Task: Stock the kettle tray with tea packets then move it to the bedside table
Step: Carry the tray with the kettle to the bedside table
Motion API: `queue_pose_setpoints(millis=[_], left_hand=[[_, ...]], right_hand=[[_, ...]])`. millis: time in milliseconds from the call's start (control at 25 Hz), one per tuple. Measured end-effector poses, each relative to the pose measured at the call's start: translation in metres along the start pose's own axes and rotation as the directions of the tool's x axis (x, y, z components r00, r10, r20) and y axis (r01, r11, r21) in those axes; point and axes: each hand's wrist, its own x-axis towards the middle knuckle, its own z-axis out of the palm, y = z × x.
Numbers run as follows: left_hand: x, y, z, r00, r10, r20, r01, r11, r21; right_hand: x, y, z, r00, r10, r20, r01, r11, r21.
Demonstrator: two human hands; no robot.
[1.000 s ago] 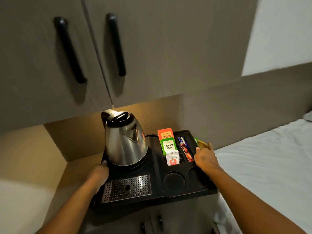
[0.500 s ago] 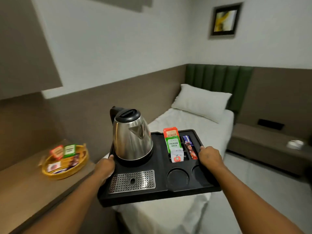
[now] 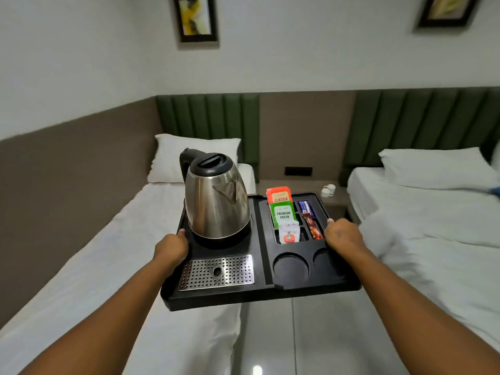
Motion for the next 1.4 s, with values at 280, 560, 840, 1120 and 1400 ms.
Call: queue_pose_setpoints(millis=[280, 560, 840, 1120, 1400], left_hand=[[0.183, 0.171, 0.13, 0.993, 0.093, 0.07, -0.096, 0.994, 0.045], [0.362, 0.348, 0.257, 0.985, 0.152, 0.079, -0.159, 0.983, 0.091], [0.57, 0.488, 0.435, 0.99, 0.14, 0.005, -0.139, 0.985, 0.104], [0.79, 0.521, 0.652, 0.981, 0.196, 0.004, -0.193, 0.964, 0.184], [0.941, 0.428, 0.859, 0.974, 0.218, 0.06, -0.225, 0.912, 0.342]], right_hand=[[0.229, -0.005, 0.027, 0.987, 0.154, -0.052, -0.154, 0.988, 0.001], [0.486, -0.021, 0.056, 0.975, 0.215, -0.056, -0.212, 0.976, 0.047], [0.799, -0.023, 0.142, 0.962, 0.251, 0.103, -0.25, 0.968, -0.023], [1.046, 0.027, 0.313, 0.93, 0.31, 0.197, -0.285, 0.947, -0.146], [1.162, 0.12, 0.504, 0.876, 0.254, 0.411, -0.151, 0.952, -0.266]])
